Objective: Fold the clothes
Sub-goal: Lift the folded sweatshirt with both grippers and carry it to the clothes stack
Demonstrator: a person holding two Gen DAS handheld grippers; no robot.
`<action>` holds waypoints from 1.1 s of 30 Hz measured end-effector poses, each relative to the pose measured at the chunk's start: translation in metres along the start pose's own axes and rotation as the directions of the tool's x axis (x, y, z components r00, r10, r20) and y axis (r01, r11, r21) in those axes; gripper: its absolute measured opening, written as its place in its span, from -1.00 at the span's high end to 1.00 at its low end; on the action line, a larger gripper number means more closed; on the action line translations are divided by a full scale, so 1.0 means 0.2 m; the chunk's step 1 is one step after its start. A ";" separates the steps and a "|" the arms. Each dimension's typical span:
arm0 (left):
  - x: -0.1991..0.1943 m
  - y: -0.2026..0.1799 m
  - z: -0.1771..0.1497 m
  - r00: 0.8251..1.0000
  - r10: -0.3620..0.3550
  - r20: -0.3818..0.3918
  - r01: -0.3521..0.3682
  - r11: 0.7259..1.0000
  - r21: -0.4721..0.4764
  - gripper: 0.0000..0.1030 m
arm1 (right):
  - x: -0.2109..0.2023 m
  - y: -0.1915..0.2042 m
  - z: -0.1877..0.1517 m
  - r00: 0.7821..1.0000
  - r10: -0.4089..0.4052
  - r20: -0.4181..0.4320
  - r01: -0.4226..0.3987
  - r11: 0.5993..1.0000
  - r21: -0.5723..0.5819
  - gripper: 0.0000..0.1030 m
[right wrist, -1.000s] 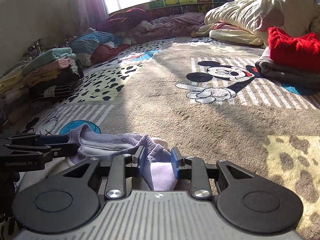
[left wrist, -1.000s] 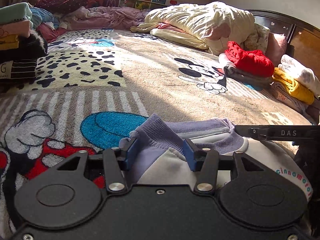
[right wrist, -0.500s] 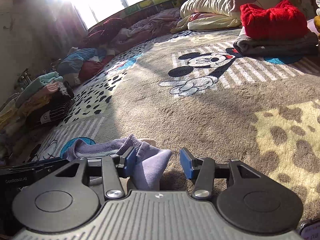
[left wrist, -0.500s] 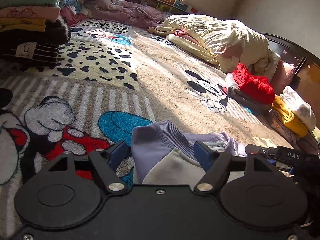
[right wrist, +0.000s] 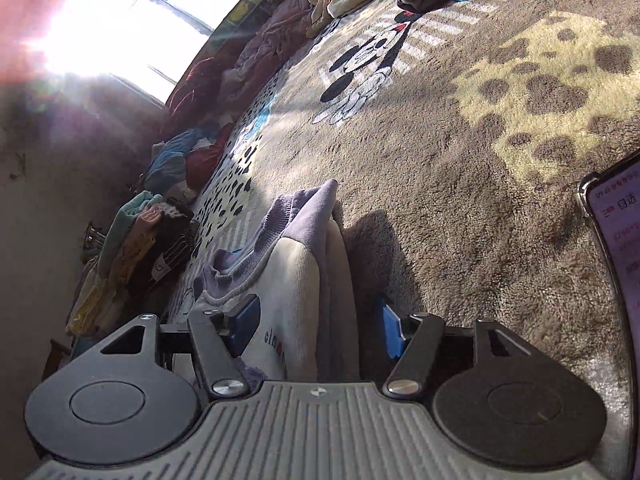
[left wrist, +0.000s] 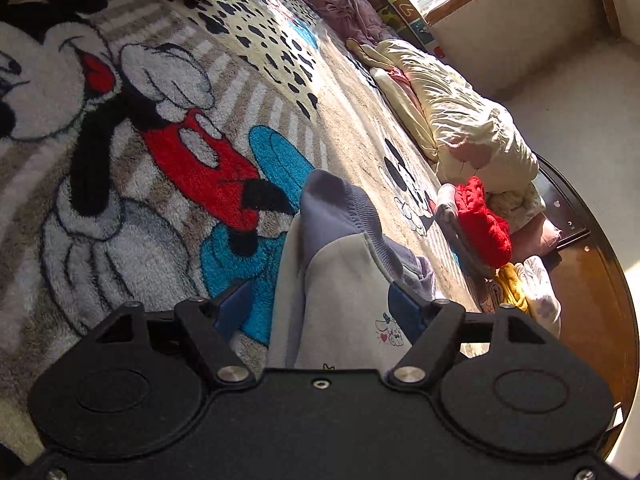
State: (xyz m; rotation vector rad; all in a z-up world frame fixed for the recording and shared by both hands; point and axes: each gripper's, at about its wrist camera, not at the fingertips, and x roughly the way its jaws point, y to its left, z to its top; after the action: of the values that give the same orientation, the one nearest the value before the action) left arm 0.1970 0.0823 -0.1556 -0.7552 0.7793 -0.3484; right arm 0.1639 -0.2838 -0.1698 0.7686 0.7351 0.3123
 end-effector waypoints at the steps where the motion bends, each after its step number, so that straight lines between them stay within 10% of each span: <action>1: 0.03 -0.01 0.00 1.000 -0.007 -0.006 0.007 1.000 0.000 -0.43 | 0.02 0.03 -0.01 1.000 -0.013 -0.005 0.012 0.999 -0.034 -0.21; 7: 0.16 -0.13 0.00 0.999 0.029 -0.041 -0.026 0.997 0.074 -0.42 | 0.14 0.11 0.03 0.998 -0.063 0.016 0.064 0.991 -0.117 -0.09; 12: 0.16 -0.04 -0.07 0.996 -0.029 -0.082 0.023 0.997 -0.074 0.51 | 0.12 0.06 -0.01 0.999 -0.040 0.024 0.041 0.998 -0.056 0.37; 23: -0.02 -0.21 -0.10 0.979 -0.182 -0.095 0.158 0.964 -0.215 0.64 | -0.11 -0.03 -0.04 0.986 0.161 0.032 -0.164 0.970 0.177 0.62; 33: 0.22 -0.84 -0.05 0.902 -0.393 -0.182 0.361 0.914 -0.184 0.64 | -0.70 -0.08 0.30 0.952 0.220 0.213 -0.255 0.954 0.155 0.62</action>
State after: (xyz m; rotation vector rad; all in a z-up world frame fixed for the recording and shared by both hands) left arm 0.2173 -0.0621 -0.0598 -1.0227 0.8670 -0.7407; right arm 0.1069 -0.3978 -0.0842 1.0492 0.4903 0.3866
